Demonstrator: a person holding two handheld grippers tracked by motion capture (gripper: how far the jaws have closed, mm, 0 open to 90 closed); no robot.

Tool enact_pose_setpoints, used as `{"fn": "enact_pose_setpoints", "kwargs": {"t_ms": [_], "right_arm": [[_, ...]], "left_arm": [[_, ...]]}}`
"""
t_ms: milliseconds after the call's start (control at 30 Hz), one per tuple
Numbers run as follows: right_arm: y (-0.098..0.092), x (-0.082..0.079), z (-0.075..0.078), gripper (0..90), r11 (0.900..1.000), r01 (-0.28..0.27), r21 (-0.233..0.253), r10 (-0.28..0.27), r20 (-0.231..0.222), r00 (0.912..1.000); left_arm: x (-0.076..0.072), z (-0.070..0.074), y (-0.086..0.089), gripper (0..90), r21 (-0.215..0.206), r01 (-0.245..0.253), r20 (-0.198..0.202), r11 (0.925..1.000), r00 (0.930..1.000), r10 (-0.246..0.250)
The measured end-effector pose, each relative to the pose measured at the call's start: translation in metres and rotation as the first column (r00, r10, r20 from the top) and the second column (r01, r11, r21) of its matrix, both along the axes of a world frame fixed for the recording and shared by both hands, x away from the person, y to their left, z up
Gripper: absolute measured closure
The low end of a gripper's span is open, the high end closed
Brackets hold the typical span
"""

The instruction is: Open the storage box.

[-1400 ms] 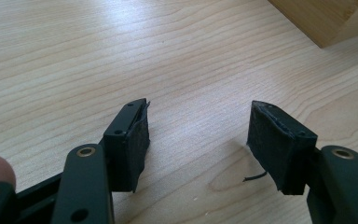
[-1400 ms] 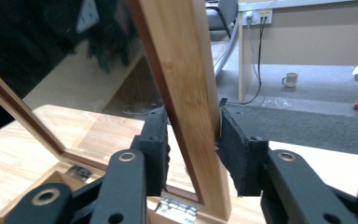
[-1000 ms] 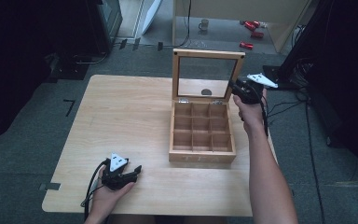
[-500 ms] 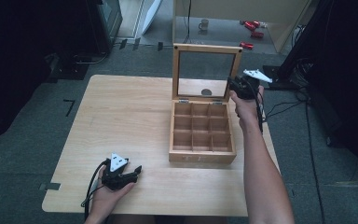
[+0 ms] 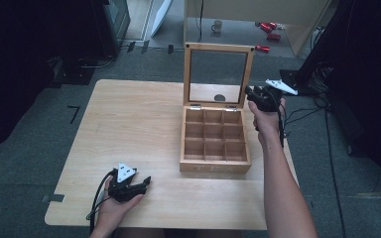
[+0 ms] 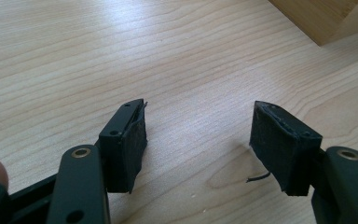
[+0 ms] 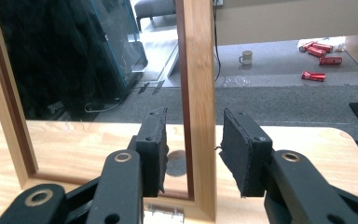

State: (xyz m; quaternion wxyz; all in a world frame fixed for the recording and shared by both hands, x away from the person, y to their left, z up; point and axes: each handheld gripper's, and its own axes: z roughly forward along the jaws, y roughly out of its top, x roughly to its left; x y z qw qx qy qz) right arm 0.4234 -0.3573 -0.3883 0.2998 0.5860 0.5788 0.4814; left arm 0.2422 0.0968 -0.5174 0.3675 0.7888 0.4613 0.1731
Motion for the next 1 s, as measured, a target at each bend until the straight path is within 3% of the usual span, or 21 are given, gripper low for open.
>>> {"fn": "enact_pose_setpoints", "kwargs": {"t_ms": [367,633,833,1000], "right_arm": [[-0.008,-0.05,-0.013,45.1,0.998,-0.055,-0.043,0.052,-0.05,0.9974],[-0.015,-0.091,-0.027,23.7,0.996,-0.07,-0.051,0.065,-0.091,0.9937],[-0.018,-0.122,-0.038,19.0,0.992,-0.107,-0.062,0.099,-0.116,0.9883],[-0.021,-0.148,-0.043,15.8,0.991,-0.111,-0.075,0.102,-0.116,0.988]], "left_arm": [[0.0,0.0,-0.001,35.9,0.003,0.003,0.002,1.0,1.0,-0.003],[-0.001,0.0,-0.002,34.5,0.023,0.01,0.005,0.9997,0.9999,-0.01],[-0.003,-0.001,-0.006,31.5,0.074,0.022,0.018,0.997,0.9996,-0.024],[-0.003,-0.001,-0.005,28.2,0.075,0.026,0.015,0.9968,0.9995,-0.027]]}}
